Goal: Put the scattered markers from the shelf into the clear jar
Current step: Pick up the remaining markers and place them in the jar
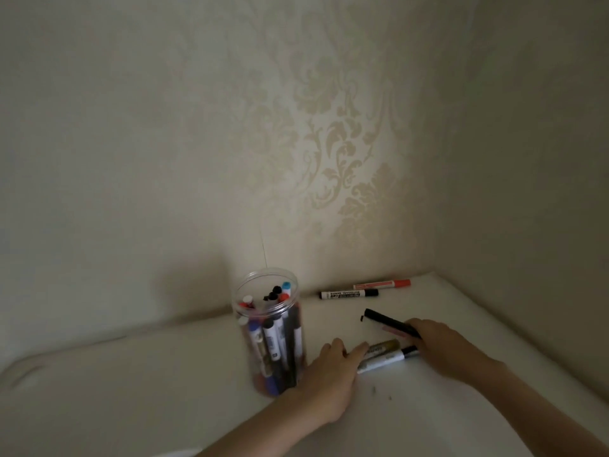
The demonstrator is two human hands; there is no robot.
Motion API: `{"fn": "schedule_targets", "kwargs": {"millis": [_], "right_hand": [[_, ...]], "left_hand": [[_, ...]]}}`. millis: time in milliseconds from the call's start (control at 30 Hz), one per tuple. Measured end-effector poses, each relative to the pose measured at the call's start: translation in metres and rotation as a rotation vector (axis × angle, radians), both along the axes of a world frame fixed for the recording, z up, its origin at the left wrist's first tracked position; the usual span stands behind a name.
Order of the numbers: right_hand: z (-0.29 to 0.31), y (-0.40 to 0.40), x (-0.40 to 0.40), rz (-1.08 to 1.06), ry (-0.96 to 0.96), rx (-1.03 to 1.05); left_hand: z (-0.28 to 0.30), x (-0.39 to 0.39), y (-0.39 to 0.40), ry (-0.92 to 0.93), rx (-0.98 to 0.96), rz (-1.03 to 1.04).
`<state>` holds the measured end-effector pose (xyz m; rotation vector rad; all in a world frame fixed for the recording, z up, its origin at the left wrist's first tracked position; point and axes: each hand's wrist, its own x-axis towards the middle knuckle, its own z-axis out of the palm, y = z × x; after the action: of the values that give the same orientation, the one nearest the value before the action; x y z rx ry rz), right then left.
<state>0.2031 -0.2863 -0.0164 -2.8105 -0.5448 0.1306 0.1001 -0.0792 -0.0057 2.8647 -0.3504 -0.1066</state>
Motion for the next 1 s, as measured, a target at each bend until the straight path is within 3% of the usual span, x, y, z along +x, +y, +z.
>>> {"fn": "schedule_targets", "kwargs": {"millis": [267, 467, 633, 800, 1000], "right_hand": [[0.007, -0.018, -0.057, -0.267, -0.010, 0.375], [0.018, -0.023, -0.052, -0.409, 0.170, 0.648], [0.022, -0.022, -0.062, -0.351, 0.224, 0.501], [0.019, -0.019, -0.079, -0.288, 0.144, 0.363], [0.023, -0.012, -0.106, -0.223, 0.063, 0.243]], "left_hand": [[-0.005, -0.034, 0.011, -0.037, -0.221, 0.023], [0.012, -0.042, 0.021, -0.030, -0.410, 0.109], [0.025, -0.052, 0.027, -0.078, -0.503, 0.140], [0.023, -0.057, 0.035, -0.149, -0.535, 0.218], [0.007, -0.059, 0.035, -0.098, -0.615, 0.258]]}}
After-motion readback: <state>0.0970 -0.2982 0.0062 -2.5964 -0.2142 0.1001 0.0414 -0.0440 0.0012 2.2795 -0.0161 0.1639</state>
